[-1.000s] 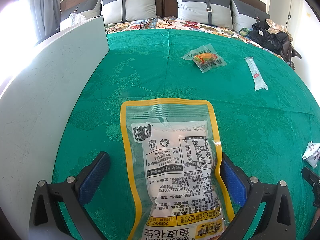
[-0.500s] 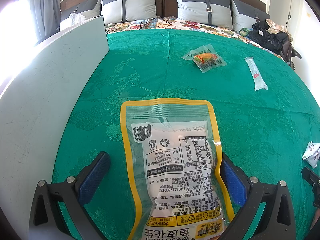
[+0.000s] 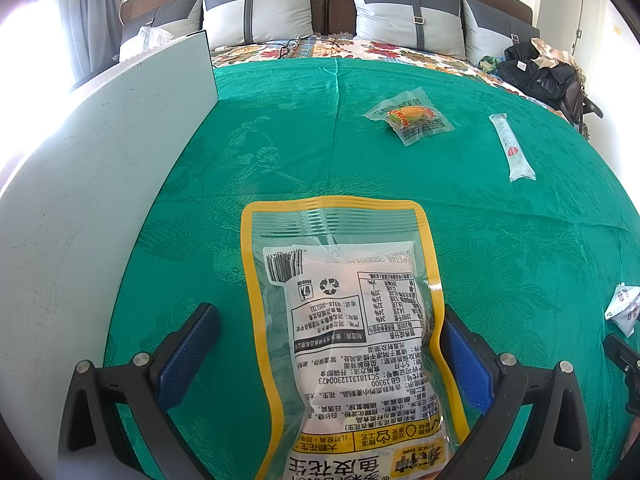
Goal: Organize snacks
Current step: 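Lift the white pouch with the right tool while the left tool holds the peanut bag, then carry the peanut bag and white pouch into the white box and open both tools, then withdraw both open tools back over the bed toward the corn sausage packet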
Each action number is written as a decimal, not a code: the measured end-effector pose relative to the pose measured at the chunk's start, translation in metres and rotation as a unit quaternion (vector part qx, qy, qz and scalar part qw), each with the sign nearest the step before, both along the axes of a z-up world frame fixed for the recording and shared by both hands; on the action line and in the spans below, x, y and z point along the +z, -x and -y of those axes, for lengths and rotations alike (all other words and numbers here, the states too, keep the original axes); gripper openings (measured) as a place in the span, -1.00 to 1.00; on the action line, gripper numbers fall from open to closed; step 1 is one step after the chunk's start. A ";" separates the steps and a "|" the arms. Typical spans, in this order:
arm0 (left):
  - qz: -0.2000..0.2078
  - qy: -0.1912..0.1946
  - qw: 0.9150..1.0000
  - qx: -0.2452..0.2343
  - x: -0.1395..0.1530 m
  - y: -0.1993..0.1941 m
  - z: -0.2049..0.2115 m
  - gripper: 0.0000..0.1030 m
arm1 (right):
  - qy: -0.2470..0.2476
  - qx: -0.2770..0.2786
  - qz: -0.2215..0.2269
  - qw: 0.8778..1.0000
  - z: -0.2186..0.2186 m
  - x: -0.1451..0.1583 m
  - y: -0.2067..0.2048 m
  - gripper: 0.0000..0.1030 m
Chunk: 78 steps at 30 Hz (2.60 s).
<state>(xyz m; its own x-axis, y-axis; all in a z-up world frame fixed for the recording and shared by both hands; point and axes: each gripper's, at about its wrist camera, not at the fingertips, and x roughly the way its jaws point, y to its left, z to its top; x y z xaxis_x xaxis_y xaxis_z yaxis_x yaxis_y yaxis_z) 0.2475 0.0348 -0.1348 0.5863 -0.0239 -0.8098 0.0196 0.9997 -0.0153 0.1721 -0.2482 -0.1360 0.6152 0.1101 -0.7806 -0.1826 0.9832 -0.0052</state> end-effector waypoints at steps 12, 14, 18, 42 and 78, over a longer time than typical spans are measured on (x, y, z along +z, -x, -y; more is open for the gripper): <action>-0.009 -0.006 1.000 0.008 0.000 0.004 0.003 1.00 | 0.000 -0.003 0.000 1.000 0.000 0.000 -0.001 0.83; -0.026 -0.005 1.000 -0.002 0.002 0.004 0.003 0.95 | -0.004 -0.015 -0.001 1.000 0.001 0.001 -0.004 0.77; -0.029 0.014 0.999 -0.001 0.013 0.018 -0.001 0.08 | -0.077 -0.036 -0.002 0.996 0.021 0.013 -0.005 -0.27; 0.081 0.175 0.974 0.122 0.170 0.154 -0.211 0.09 | -0.185 0.225 0.033 0.956 -0.226 0.167 0.067 -0.25; -0.015 0.081 0.994 -0.071 0.070 0.088 0.045 0.99 | -0.001 -0.066 0.051 0.997 0.029 0.030 0.050 0.49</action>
<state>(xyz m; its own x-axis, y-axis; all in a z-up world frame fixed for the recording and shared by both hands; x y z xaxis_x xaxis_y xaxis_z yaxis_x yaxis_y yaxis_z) 0.1597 -0.0107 -0.0652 0.5434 -0.2354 -0.8058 0.1565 0.9715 -0.1782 0.1223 -0.2774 -0.1065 0.7011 0.0244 -0.7127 -0.0512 0.9986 -0.0162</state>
